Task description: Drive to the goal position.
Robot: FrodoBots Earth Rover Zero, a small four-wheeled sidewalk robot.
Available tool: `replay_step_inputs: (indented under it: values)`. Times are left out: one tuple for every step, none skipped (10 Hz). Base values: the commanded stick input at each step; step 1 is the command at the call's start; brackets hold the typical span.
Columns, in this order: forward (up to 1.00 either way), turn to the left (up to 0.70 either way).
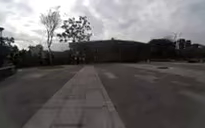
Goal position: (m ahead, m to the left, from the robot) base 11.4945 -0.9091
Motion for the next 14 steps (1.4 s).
replay_step_inputs:
  values:
    - [0.85, 0.0]
    - [0.85, 0.0]
    - [0.85, 0.0]
    - [0.85, 0.0]
    - [0.85, 0.0]
    - [0.85, 0.0]
    - [0.85, 0.0]
    - [0.85, 0.0]
    - [0.85, 0.0]
    - [0.85, 0.0]
    - [0.85, 0.0]
    - [0.85, 0.0]
    - [0.85, 0.0]
    - [0.85, 0.0]
